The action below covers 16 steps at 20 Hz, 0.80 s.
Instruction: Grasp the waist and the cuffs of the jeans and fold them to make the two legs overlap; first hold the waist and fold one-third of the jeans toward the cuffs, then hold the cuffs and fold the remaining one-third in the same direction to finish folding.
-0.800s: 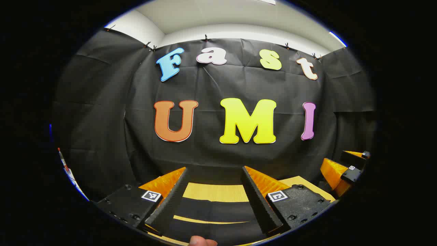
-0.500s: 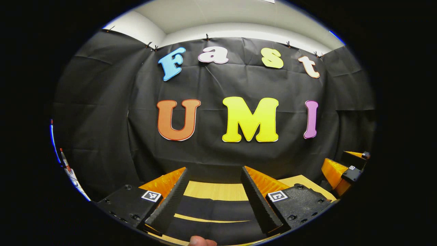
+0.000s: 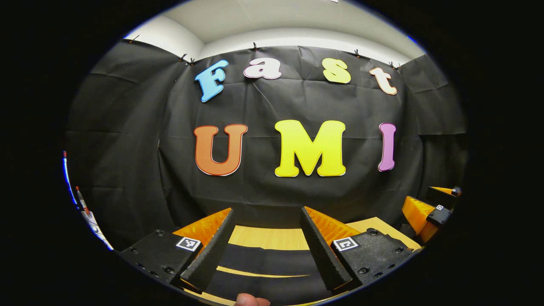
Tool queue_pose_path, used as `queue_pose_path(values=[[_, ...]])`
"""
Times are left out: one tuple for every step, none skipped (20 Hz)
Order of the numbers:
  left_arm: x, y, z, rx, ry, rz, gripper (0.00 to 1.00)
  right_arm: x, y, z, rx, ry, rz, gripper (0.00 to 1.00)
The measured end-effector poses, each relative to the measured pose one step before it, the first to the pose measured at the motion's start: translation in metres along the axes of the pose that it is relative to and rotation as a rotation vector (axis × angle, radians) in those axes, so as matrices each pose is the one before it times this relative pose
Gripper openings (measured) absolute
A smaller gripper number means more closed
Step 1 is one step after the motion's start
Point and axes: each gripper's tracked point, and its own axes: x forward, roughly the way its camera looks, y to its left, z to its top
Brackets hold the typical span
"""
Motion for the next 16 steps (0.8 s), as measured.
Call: queue_pose_path(values=[[-0.00033, -0.00237, -0.00145, 0.00108, 0.00361, -0.00084, 0.97, 0.00064, -0.00317, -0.00054, -0.00196, 0.00238, -0.00175, 0.93], [-0.00012, 0.00017, -0.0012, -0.00038, 0.00371, 0.0029, 0.97, 0.00043, -0.00491, -0.00088, -0.00235, -0.00034, -0.00455, 0.94], [0.00129, -0.00221, -0.00061, -0.00335, 0.00501, -0.00035, 0.88, -0.00012, -0.0043, -0.00119, 0.00052, 0.00361, -0.00279, 0.93], [0.00111, -0.00268, -0.0028, -0.00148, 0.00766, 0.00034, 0.97, 0.00025, -0.00392, -0.00251, -0.00006, 0.00315, -0.00275, 0.95], [0.00115, -0.0035, -0.00225, 0.0001, 0.00711, 0.00163, 0.97, 0.00042, -0.00377, -0.00101, -0.00032, 0.00559, 0.00201, 0.93], [0.0023, -0.00015, -0.00055, -0.00344, 0.00451, 0.00338, 0.97, 0.00049, -0.00593, -0.00243, -0.001, 0.00353, 0.00147, 0.96], [0.00141, -0.0019, -0.002, -0.01914, 0.00534, 0.00159, 0.97, 0.00135, -0.00582, -0.00051, -0.00053, 0.00116, 0.00209, 0.96], [0.00114, -0.00204, -0.00197, -0.01772, 0.00839, 0.00469, 0.97, 0.00262, -0.00519, -0.00396, 0.00214, 0.00833, 0.00779, 0.94], [0.00196, 0.00019, -0.00339, -0.0118, 0.01388, 0.01043, 0.97, 0.00245, -0.00492, -0.0057, -0.00187, 0.02135, 0.01079, 0.94], [0.00091, 0.00281, -0.00487, 0.00004, 0.01428, 0.01782, 0.97, 0.00355, -0.00719, -0.00835, -0.00258, 0.01998, 0.0084, 0.94], [0.00096, 0.00343, -0.0051, -0.00351, 0.01773, 0.01926, 0.97, 0.00245, -0.00932, -0.00499, -0.00037, 0.0189, 0.00325, 0.94], [-0.00025, 0.00479, -0.0072, -0.01298, 0.01962, 0.01865, 0.97, 0.00262, -0.01167, -0.0056, 0.00259, 0.01377, 0.00034, 0.96], [0.00056, 0.00665, -0.00877, -0.00901, 0.02713, 0.02625, 0.97, 0.00214, -0.01154, -0.00522, 0.00178, 0.01519, -0.0058, 0.94], [0.00149, 0.01106, -0.01045, -0.01374, 0.03831, 0.03031, 0.88, 0.00322, -0.01039, -0.00612, 0.00012, 0.01824, -0.00905, 0.94], [-0.00097, 0.00799, -0.00819, -0.01604, 0.02743, 0.01812, 0.97, 0.00403, -0.00975, -0.00806, -0.00981, 0.02558, -0.00874, 0.94], [0.00193, 0.01007, -0.00348, -0.01466, 0.01964, 0.0186, 0.98, 0.00341, -0.0066, -0.00982, -0.00956, 0.02918, -0.00093, 0.93]])
